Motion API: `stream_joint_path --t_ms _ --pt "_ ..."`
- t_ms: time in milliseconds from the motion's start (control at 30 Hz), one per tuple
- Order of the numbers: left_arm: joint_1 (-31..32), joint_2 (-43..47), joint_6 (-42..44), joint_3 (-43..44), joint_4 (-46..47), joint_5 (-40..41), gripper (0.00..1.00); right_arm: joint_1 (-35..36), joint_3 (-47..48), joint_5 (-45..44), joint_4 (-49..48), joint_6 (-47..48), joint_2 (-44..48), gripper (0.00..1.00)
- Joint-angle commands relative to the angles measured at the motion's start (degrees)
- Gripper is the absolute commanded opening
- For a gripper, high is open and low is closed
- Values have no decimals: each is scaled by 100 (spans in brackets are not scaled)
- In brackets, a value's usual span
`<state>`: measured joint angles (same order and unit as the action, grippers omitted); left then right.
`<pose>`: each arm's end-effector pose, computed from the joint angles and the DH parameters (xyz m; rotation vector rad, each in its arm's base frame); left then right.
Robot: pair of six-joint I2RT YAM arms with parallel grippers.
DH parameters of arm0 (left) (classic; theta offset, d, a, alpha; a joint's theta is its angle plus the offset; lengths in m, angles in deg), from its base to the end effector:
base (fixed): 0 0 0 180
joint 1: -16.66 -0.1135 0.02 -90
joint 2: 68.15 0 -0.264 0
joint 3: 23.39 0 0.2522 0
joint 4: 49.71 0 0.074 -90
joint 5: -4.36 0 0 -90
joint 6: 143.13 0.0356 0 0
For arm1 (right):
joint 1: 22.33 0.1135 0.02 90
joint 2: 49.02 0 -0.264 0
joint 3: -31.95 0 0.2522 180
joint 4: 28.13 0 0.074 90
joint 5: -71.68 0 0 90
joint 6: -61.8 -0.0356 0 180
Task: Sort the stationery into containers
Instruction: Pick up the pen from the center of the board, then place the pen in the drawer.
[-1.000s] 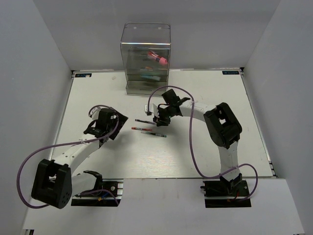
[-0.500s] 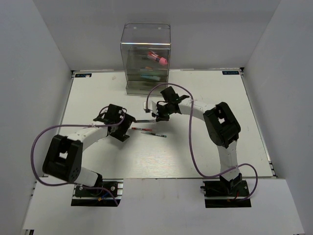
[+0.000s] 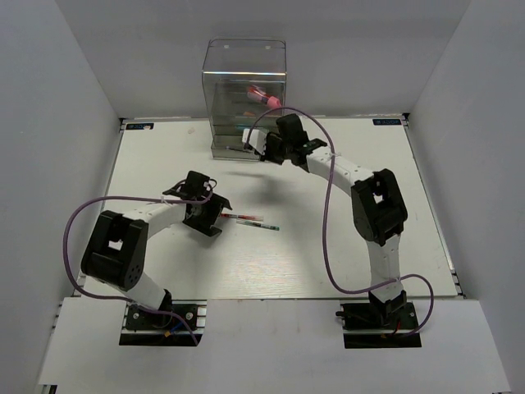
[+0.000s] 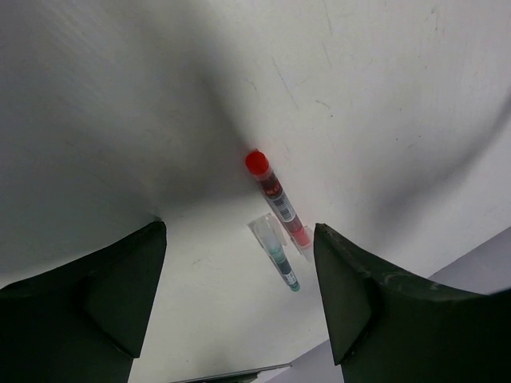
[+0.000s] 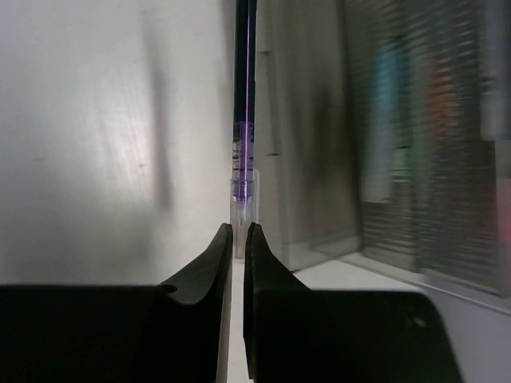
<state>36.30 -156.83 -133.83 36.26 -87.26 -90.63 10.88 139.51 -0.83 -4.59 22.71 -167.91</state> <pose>0.2607 -0.0963 0.1546 -1.4489 2.5083 -0.5419 0.3986 0.2737 0.2334 -1.5645 1.4769 0.1537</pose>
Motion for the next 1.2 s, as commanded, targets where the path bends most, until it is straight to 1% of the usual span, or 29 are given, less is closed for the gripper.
stream_joint_path --t_ms 0,133,267,367,500,567,667,700,767,867,900,933,967,1000,1033,1067,1100,1133,1167 --pt "14 -140 -42 263 -91 -81 84 -69 586 -448 -469 225 -90 0" --pt "14 -386 -42 455 -91 -81 82 -113 1113 -712 -583 436 -503 0" --pt "14 -641 -42 640 -214 -186 82 -148 1667 -932 -442 805 -986 0" --pt "14 -764 -42 781 -372 -186 81 -192 1869 -985 -389 1156 -1233 0" --pt "14 -878 -42 843 -495 -186 81 -245 1958 -1020 -328 1315 -1417 1" --pt "14 -879 -42 843 -495 -186 81 -245 1976 -1064 -336 1325 -1514 4" --pt "14 -958 -42 895 -556 -186 80 -271 1967 -1090 -336 1272 -1497 27" --pt "14 -1027 -42 896 -556 -186 80 -280 1949 -1082 -328 1211 -1479 39" --pt "14 -1185 -42 1009 -617 -186 79 -280 1809 -1021 -354 1079 -1314 44" --pt "14 -1361 11 1150 -740 -186 72 -307 1353 -819 -494 799 -1006 47" --pt "14 -1466 11 1246 -819 -186 68 -307 1247 -801 -538 736 -813 47" --pt "14 -1520 72 1299 -881 -186 65 -307 828 -661 -687 683 -602 49" --pt "14 -1572 73 1430 -1082 -186 62 -315 668 -599 -723 544 -478 49" --pt "14 -1686 73 1501 -1179 -125 57 -315 518 -503 -862 473 -129 49" --pt "14 -1687 134 1580 -1276 -72 55 -315 47 -423 -899 420 -12 50" --pt "14 -1774 134 1720 -1373 -72 55 -315 -106 -362 -1125 323 102 50" --pt "14 -1775 212 1783 -1513 -2 54 -307 -247 -274 -1171 235 434 50" --pt "14 -1845 213 1844 -1593 59 52 -307 -674 -230 -1224 156 541 50" --pt "14 -1941 274 1984 -1811 112 51 -315 -818 -125 -1381 51 647 52"
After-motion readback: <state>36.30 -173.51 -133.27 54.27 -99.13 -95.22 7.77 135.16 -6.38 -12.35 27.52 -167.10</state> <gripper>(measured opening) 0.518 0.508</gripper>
